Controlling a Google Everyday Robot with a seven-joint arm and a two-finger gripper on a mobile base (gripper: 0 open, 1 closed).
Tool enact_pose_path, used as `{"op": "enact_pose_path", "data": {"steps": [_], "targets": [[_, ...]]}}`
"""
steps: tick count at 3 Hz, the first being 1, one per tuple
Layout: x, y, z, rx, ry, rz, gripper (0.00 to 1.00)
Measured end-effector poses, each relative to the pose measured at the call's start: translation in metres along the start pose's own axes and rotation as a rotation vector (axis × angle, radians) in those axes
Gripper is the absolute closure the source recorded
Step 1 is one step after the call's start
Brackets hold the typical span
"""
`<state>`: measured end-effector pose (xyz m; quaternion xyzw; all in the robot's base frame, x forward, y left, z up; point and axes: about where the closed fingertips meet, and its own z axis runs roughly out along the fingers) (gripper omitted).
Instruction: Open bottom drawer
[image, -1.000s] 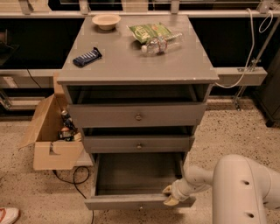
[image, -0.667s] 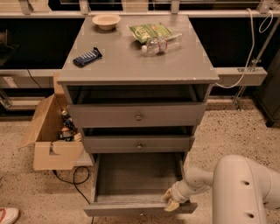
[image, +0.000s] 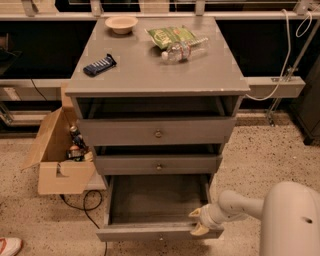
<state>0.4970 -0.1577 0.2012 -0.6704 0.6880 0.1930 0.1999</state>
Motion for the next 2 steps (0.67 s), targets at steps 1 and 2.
{"op": "enact_pose_path", "data": {"steps": [1,2], "targets": [[-0.009,0.002,-0.057,0.123,-0.03,-0.035,0.0],[-0.007,0.006,-0.105,0.2,-0.043,-0.037,0.0]]}}
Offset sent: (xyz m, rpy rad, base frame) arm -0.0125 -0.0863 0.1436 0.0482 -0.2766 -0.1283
